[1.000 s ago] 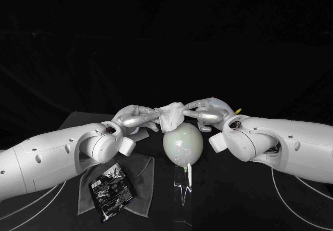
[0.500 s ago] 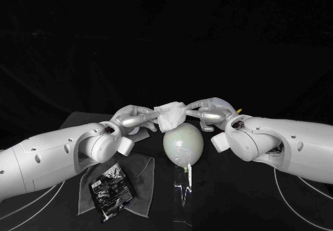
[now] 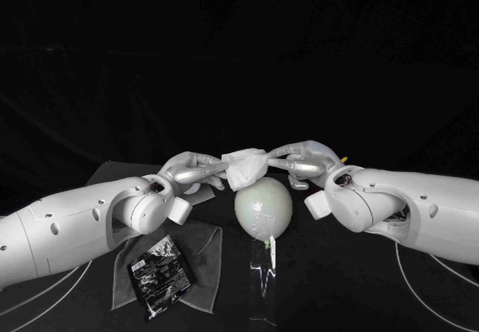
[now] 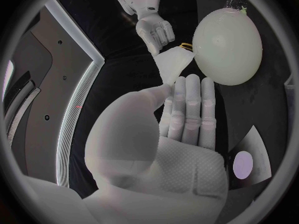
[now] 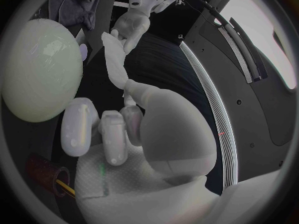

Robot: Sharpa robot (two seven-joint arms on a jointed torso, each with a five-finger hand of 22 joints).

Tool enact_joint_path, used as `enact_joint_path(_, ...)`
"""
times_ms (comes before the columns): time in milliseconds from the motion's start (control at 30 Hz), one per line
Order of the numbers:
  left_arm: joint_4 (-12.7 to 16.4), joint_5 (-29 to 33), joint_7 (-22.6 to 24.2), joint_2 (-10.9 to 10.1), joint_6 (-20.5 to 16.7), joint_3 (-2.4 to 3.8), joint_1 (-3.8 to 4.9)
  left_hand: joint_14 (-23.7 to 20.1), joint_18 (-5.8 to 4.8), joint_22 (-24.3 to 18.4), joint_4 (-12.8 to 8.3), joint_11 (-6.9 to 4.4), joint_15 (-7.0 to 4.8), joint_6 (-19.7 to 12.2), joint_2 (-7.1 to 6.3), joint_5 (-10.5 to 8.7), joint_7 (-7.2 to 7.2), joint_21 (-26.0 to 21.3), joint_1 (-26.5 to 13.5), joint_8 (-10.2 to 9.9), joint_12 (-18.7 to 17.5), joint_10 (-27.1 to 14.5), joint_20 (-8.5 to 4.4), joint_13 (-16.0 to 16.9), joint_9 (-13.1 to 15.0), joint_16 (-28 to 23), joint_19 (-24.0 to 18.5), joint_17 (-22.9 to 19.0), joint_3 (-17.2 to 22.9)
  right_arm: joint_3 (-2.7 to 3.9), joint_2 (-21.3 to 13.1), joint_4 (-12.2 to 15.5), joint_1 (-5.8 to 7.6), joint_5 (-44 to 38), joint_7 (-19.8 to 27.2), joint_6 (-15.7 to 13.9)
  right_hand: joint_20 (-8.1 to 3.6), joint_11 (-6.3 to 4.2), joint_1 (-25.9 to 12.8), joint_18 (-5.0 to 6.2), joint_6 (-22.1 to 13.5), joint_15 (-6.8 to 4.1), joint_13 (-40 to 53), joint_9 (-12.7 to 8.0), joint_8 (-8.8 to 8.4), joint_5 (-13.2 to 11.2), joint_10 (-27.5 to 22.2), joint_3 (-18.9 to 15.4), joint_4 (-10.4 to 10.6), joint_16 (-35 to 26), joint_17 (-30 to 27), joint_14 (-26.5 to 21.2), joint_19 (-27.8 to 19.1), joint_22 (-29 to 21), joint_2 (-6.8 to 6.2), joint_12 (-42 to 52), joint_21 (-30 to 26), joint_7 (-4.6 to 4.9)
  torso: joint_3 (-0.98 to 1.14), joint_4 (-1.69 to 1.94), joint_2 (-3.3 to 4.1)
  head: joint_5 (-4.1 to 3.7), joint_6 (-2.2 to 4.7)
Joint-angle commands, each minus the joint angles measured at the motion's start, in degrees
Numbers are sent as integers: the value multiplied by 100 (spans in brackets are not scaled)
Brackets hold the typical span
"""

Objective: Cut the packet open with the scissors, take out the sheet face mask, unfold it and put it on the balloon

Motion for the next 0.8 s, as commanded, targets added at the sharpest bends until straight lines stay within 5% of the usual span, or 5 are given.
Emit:
enact_joint_path(33,7,-50,0,16,127,7,6,9,94,4,-33,-80,-35,42,56,18,7,20,-21,22,-16,103,-2,1,227,27,-39,4,39,5,10,7,1,-49,56,88,-10,-39,-15,10,40,-44,577,304,71,19,89,45,-3,28,1364,566,20,1036,42,26,27,-16,-1,3,0,-2,-1)
enact_joint_path(800,30,-69,-268,36,-54,7,7,-37,90,59,-68,-40,-5,-128,1,18,68,102,-134,-52,-44,51,30,2,222,85,-146,27,65,9,55,42,1,-49,65,104,-10,-39,-15,10,40,-44,577,304,71,19,89,45,-3,28,1364,566,20,1036,42,26,27,-16,2,-2,-2,-21,-5)
